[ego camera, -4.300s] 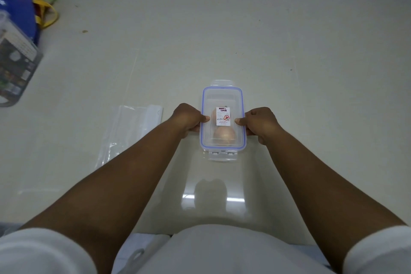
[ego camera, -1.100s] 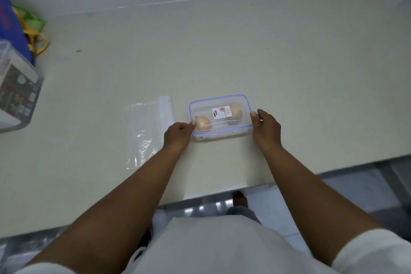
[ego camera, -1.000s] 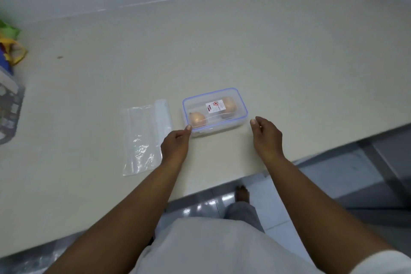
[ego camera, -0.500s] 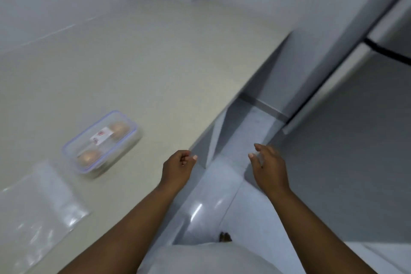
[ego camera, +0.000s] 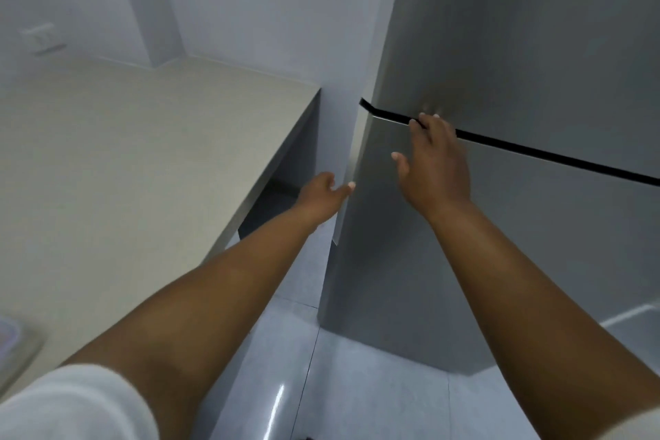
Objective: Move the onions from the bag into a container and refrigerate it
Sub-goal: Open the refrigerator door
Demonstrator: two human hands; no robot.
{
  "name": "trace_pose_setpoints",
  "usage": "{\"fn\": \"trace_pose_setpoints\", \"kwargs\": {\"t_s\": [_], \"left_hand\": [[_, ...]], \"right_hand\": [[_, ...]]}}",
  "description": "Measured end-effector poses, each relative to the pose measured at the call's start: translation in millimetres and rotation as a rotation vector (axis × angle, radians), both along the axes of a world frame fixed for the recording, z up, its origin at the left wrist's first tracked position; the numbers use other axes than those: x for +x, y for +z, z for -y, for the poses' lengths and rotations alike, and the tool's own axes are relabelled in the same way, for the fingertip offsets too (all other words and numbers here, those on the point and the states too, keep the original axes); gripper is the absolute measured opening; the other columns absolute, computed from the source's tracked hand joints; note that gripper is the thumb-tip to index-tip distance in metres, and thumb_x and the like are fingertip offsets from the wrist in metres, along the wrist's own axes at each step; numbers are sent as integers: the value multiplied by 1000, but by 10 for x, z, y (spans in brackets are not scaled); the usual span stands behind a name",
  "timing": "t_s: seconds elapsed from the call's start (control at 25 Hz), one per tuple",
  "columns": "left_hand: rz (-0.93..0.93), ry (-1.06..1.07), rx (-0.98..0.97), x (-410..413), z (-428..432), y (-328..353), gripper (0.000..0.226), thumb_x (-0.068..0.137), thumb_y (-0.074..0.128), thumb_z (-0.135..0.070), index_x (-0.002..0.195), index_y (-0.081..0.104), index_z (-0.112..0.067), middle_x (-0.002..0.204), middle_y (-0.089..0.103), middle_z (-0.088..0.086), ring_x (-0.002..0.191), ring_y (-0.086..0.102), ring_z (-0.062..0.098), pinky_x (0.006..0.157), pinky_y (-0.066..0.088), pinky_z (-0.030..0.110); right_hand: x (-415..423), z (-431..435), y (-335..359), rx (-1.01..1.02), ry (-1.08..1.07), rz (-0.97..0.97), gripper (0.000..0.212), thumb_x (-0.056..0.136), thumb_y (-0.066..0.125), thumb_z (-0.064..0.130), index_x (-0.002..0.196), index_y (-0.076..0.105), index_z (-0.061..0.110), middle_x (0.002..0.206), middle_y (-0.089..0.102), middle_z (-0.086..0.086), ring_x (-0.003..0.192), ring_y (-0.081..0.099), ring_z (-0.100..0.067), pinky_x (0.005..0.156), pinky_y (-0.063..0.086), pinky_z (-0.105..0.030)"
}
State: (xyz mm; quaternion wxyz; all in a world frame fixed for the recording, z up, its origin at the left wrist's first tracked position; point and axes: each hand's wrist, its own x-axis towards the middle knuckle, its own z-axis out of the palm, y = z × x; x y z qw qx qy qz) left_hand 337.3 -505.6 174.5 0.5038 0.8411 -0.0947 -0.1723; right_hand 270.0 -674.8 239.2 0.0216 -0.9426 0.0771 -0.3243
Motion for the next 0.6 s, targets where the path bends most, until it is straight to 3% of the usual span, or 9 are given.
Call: {"fn": "trace_pose_setpoints", "kwargs": {"t_s": [0.12,0.28,0.44,0.6], "left_hand": [[57,7,37,206,349,163,73,88,61,-45,147,34,-11,152,40,8,138,41,28,105,39,38],[178,-2,31,236,615,144,48,85,71,-27,128,55,-11,128,63,9,116,61,26,84,44,27],[154,53,-49,294,671,31,43,86,70,-22,125,56,-8,117,62,3,104,57,15,81,41,25],[79,41,-67,468,617,-129,51,84,72,-28,127,50,-9,128,58,6,112,55,20,86,41,28]], "right_hand": [[78,105,-28,-45,9,-28,53,82,67,24,125,54,-3,127,56,-20,117,51,-39,100,42,-43],[143,103,-105,-50,-8,-74,64,79,69,25,132,48,-3,127,52,-20,117,47,-39,106,38,-46],[183,102,-122,-61,-25,-94,73,72,73,20,136,45,-3,129,50,-20,119,46,-40,109,36,-50],[186,79,-114,-76,-52,-81,70,66,71,11,131,48,-3,124,53,-20,114,48,-41,107,38,-51]]}}
